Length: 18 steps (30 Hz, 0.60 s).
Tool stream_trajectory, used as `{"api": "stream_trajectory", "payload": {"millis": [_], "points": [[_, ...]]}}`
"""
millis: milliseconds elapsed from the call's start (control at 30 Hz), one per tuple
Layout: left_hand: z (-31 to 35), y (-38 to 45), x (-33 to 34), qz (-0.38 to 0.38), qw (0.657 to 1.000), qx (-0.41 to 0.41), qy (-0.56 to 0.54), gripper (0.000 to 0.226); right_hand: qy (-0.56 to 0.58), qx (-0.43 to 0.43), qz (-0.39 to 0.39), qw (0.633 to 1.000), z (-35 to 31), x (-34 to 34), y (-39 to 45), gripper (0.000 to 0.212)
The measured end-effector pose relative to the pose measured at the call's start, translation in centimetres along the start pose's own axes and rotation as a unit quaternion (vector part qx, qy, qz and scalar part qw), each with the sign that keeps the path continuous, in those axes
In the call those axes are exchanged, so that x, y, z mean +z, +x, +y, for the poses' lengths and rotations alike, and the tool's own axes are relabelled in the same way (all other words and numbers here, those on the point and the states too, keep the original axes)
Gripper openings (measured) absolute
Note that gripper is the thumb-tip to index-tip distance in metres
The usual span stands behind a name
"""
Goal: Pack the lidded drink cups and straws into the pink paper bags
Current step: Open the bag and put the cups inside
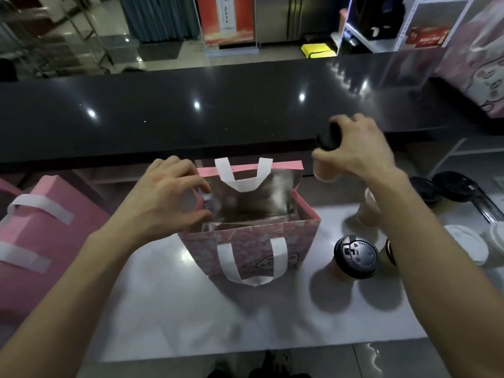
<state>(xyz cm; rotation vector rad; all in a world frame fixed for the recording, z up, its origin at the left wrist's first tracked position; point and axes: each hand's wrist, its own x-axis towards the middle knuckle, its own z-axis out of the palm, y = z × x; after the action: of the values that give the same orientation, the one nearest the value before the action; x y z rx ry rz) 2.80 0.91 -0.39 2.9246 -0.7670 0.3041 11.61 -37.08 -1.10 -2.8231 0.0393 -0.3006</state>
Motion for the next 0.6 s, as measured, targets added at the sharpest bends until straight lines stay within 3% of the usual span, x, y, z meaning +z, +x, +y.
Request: {"api": "stream_trajectory", "payload": {"millis": [100,167,267,400,600], "points": [[-0.7,-0.1,0.0,-0.022,1.0,-0.013,0.014,0.047,0.118,-0.027,0.094,0.988,-2.5,-3.4,-0.4,0.085],[-1.1,-0.2,0.0,-0.044,0.998,-0.033,0.02,0.065,0.21,-0.043,0.094,0.972,-4.2,-5.2,-1.4,0.078],[-1.6,-0.5,-0.1,-0.07,0.997,-0.039,0.024,0.089,0.286,-0.081,0.034,0.954,-6.7,-6.7,-3.6,0.06],[-2.0,-0.4,0.3,-0.124,0.991,-0.022,0.039,0.104,0.284,-0.104,-0.082,0.95,-8.5,-6.7,-5.5,0.039],[-2.4,-1.1,2.0,-0.197,0.98,-0.017,0.029,0.153,0.226,-0.103,-0.252,0.935,-9.0,-4.1,-6.4,0.068]]}}
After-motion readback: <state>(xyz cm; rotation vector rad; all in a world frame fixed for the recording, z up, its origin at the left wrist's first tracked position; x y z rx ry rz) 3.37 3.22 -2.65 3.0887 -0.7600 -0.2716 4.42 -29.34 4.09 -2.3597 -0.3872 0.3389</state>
